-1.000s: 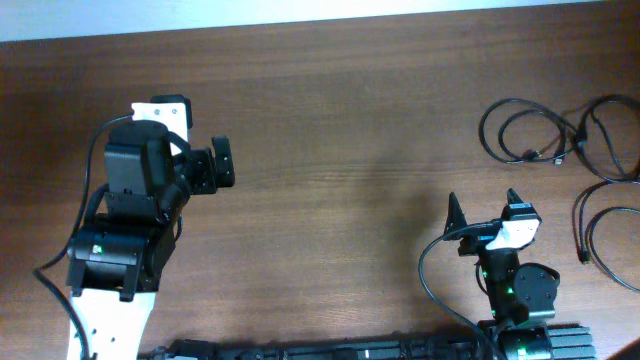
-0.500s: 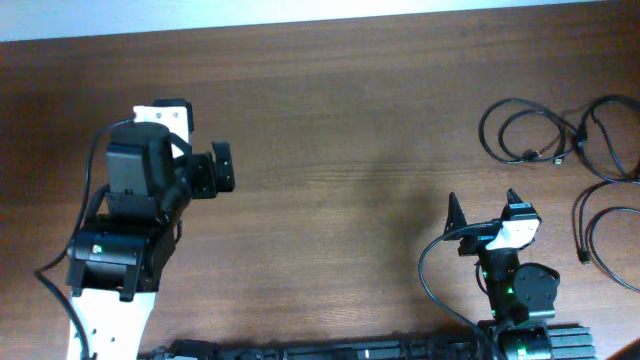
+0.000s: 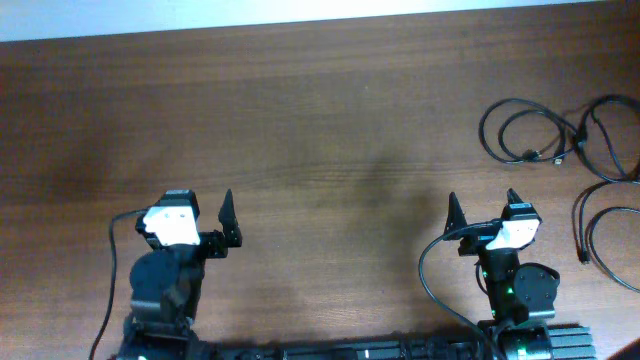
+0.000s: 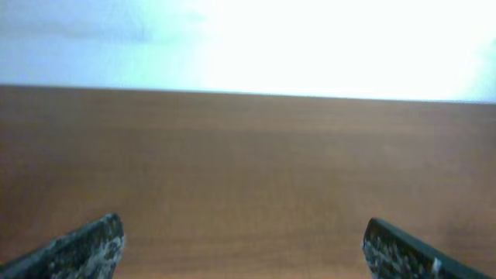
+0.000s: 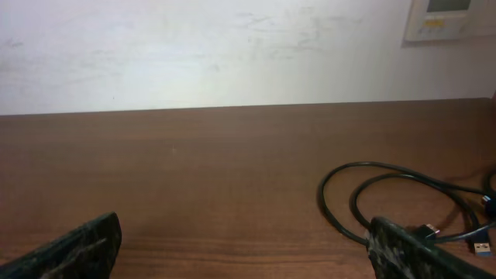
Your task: Untangle cables
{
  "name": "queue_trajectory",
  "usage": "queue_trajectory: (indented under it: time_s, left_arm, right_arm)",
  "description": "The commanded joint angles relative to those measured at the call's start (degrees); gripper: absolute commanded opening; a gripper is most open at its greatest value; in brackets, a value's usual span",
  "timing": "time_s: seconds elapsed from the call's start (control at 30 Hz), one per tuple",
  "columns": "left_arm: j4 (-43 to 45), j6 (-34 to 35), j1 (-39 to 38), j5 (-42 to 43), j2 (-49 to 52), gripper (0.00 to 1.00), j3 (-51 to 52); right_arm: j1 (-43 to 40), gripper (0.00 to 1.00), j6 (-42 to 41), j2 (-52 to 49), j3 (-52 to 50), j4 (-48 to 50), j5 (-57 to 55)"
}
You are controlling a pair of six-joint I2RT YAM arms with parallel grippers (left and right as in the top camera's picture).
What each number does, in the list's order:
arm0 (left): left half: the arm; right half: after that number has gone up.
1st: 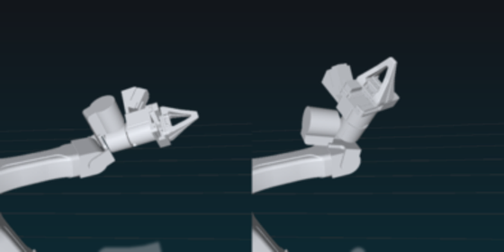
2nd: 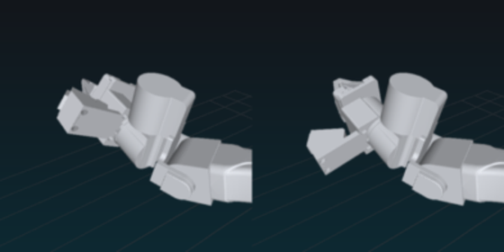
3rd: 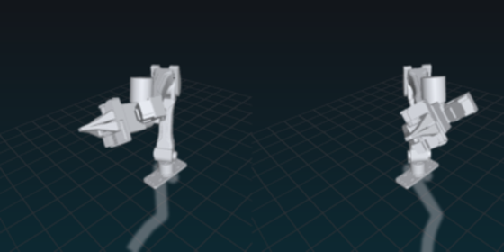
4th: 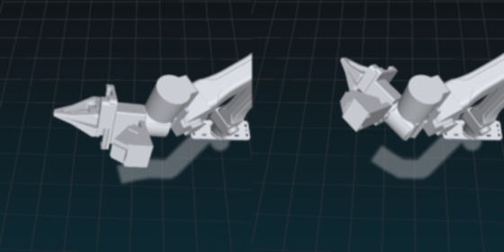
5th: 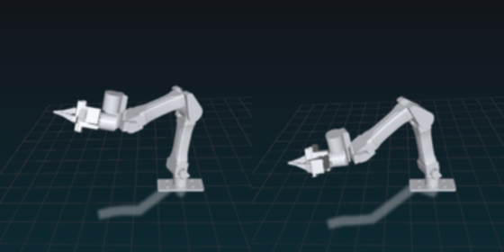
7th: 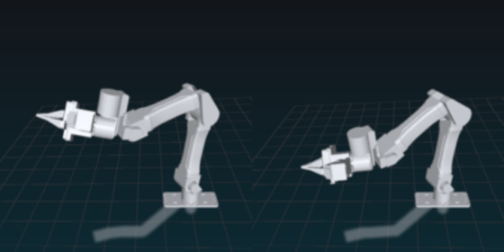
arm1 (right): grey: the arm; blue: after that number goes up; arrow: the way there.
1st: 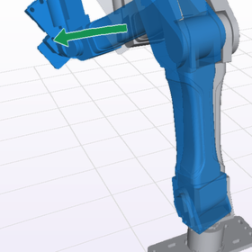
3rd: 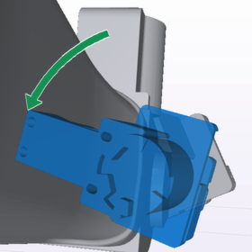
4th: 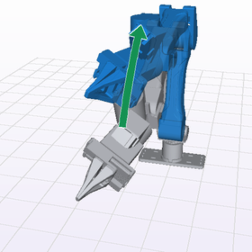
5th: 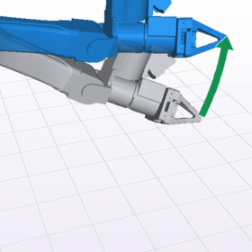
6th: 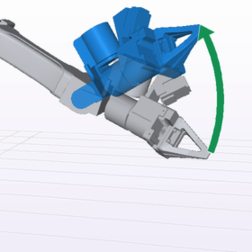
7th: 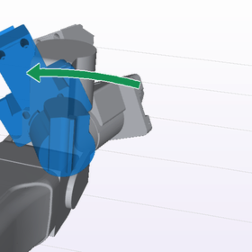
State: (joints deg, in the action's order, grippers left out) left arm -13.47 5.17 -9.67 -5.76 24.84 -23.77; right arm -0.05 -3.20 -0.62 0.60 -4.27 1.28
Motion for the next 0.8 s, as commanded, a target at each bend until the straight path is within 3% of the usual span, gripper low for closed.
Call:
queue_trajectory:
  time_s: [0.0,0.33,0.47,0.53,0.77]
  left_arm:
    - [4.9,-0.9,1.0,0.4,-6.2,0.99,6.5]
    - [17.3,-0.9,1.2,0.6,-24.8,0.99,23.3]
    - [15.1,-0.9,1.7,1.7,-24.6,0.99,23.2]
    - [9.0,-0.9,1.7,1.7,-24.6,0.99,23.3]
    - [8.6,-3.1,3.5,4.8,-24.6,0.99,23.2]
  right_arm:
    - [0.4,1.0,-0.3,0.4,-0.3,-0.3,-0.7]
    - [0.4,1.0,-0.3,0.4,-0.3,-0.3,-0.7]
    - [0.4,1.0,-0.3,0.4,-0.3,-0.3,-0.7]
    - [0.4,1.0,-0.3,0.4,-0.3,-0.3,-0.7]
    - [0.4,1.0,-0.3,0.4,-0.3,-0.3,-0.7]
